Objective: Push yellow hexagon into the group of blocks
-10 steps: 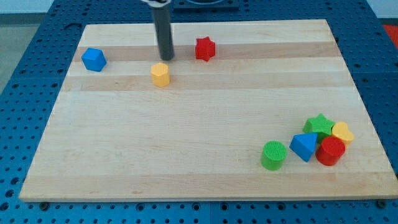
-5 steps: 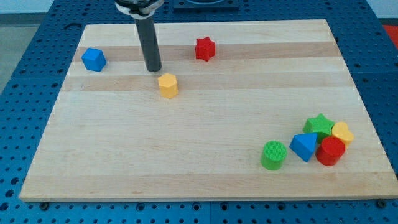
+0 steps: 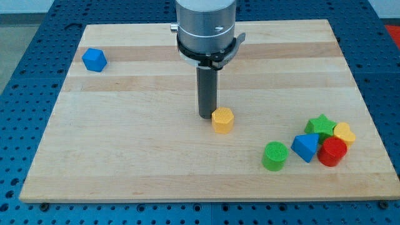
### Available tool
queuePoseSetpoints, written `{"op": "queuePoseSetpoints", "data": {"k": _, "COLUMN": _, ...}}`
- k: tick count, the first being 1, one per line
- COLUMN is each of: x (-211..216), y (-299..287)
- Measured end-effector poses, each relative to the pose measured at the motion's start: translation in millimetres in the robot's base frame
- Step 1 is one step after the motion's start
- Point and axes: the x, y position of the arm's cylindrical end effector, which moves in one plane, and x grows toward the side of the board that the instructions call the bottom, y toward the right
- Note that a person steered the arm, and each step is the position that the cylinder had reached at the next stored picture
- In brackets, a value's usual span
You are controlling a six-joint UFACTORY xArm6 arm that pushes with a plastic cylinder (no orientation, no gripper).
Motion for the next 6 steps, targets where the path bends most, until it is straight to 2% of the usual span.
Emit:
{"op": "queuePoseSetpoints", "data": {"k": 1, "x": -1, "y": 0}}
{"op": "queuePoseSetpoints", "data": {"k": 3, "x": 47, "y": 55}}
{"op": "queuePoseSetpoints", "data": {"k": 4, "x": 47, "y": 59}}
{"op": "queuePoseSetpoints", "data": {"k": 5, "x": 52, "y": 38}}
{"op": "queuePoseSetpoints", "data": {"k": 6, "x": 72, "y": 31}}
